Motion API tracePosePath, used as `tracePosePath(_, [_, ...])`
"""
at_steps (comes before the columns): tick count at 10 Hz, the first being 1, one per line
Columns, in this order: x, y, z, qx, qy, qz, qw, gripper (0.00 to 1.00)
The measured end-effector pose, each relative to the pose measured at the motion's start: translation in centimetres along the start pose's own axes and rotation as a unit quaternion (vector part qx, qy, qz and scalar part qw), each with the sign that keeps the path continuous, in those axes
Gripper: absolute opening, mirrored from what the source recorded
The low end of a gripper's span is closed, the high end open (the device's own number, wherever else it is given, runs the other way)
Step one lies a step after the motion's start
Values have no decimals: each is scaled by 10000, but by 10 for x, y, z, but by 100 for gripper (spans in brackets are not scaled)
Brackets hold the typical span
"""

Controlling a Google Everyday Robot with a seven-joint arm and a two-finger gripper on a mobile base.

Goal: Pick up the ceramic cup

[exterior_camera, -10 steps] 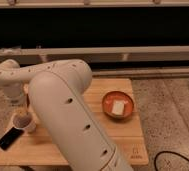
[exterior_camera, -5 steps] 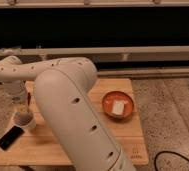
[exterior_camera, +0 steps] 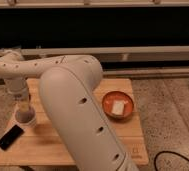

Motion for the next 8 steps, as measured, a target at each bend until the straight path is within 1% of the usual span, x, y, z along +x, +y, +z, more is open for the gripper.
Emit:
tracePosePath(2, [3, 0, -10, 14, 7, -4, 10000, 0])
tracePosePath(3, [6, -1, -11, 34, 21, 8, 10000, 0])
tracePosePath(6, [3, -2, -18, 113, -1, -52, 9999, 0])
tracePosePath(8, [5, -3, -23, 151, 1, -74, 9999, 0])
